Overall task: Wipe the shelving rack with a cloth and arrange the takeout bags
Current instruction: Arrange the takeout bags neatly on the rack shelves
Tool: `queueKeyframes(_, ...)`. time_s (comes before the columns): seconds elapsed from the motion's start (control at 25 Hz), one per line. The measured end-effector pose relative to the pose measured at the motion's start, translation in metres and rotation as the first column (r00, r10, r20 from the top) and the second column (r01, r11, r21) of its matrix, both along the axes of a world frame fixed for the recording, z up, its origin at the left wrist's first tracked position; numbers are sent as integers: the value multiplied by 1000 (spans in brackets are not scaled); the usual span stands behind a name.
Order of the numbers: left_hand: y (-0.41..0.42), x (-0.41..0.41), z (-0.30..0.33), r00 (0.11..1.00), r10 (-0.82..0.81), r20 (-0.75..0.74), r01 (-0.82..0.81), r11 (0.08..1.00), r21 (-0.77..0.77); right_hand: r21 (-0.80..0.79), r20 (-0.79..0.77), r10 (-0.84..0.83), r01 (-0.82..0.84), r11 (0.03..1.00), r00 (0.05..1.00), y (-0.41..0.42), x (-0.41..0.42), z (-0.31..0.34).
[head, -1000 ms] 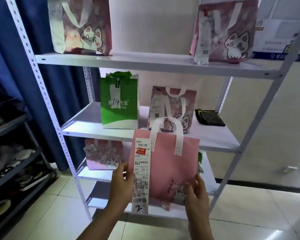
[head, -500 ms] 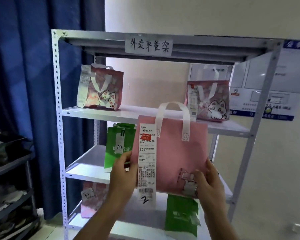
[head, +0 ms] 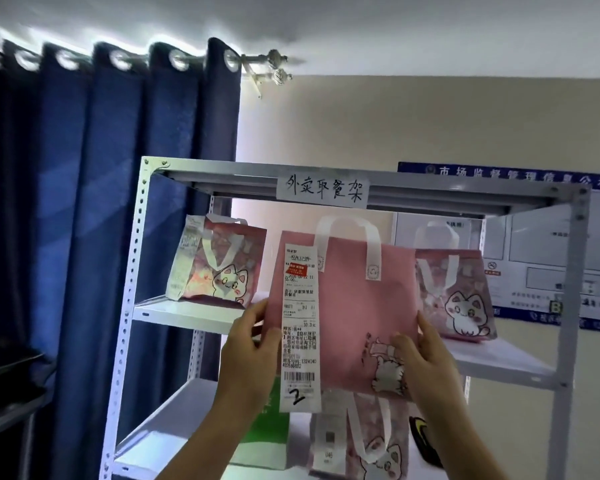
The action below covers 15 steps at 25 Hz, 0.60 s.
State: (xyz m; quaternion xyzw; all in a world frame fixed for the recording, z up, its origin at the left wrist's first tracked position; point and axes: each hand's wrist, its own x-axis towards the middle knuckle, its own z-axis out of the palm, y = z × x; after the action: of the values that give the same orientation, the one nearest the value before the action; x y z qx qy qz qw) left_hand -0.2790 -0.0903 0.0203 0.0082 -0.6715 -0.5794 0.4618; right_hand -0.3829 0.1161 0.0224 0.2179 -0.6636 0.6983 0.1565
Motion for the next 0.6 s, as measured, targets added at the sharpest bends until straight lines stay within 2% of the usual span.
queueKeyframes(0.36,-84,-79,27,996,-74,51,72,997,30,46,-24,-35,36,998,999,-79,-75,36)
queueKeyframes(0.6,-122,-136,25,963,-169,211,178,984,-27,9,55,-124,123,992,991,-111,-111,31)
